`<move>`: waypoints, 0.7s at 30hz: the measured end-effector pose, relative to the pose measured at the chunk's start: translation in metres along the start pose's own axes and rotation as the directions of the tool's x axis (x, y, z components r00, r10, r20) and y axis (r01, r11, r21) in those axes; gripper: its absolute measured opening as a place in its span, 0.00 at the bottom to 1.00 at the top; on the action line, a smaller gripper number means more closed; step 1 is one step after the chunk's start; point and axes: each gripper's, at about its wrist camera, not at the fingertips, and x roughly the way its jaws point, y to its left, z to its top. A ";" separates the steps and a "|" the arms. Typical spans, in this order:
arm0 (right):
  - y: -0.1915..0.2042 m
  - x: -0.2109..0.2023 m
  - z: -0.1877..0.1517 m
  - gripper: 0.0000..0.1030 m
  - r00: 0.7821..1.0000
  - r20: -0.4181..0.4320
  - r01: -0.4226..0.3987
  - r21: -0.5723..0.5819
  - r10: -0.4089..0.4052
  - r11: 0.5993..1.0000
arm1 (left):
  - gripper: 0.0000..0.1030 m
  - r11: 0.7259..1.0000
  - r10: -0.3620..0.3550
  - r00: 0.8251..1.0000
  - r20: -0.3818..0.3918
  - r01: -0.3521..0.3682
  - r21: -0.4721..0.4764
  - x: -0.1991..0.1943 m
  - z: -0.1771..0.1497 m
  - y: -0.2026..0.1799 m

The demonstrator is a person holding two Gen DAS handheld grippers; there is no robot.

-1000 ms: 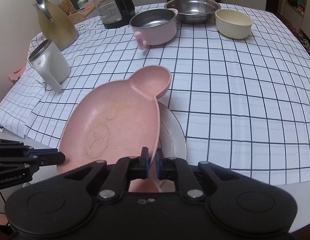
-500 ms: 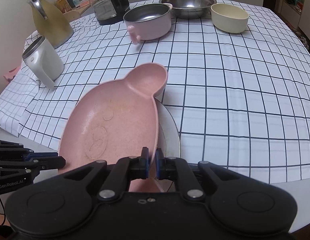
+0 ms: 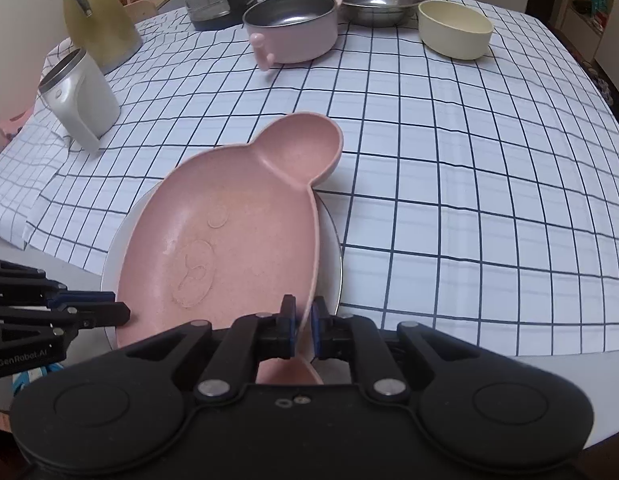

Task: Organize plates and bowls
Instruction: 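Lift the pink plate with both grippers and lower it onto the stacked plates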

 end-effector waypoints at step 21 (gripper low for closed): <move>0.003 -0.028 -0.007 0.37 0.995 0.101 0.008 0.026 -0.011 1.000 | 0.21 0.998 0.060 0.996 0.060 -0.061 0.030 -0.016 -0.001 0.000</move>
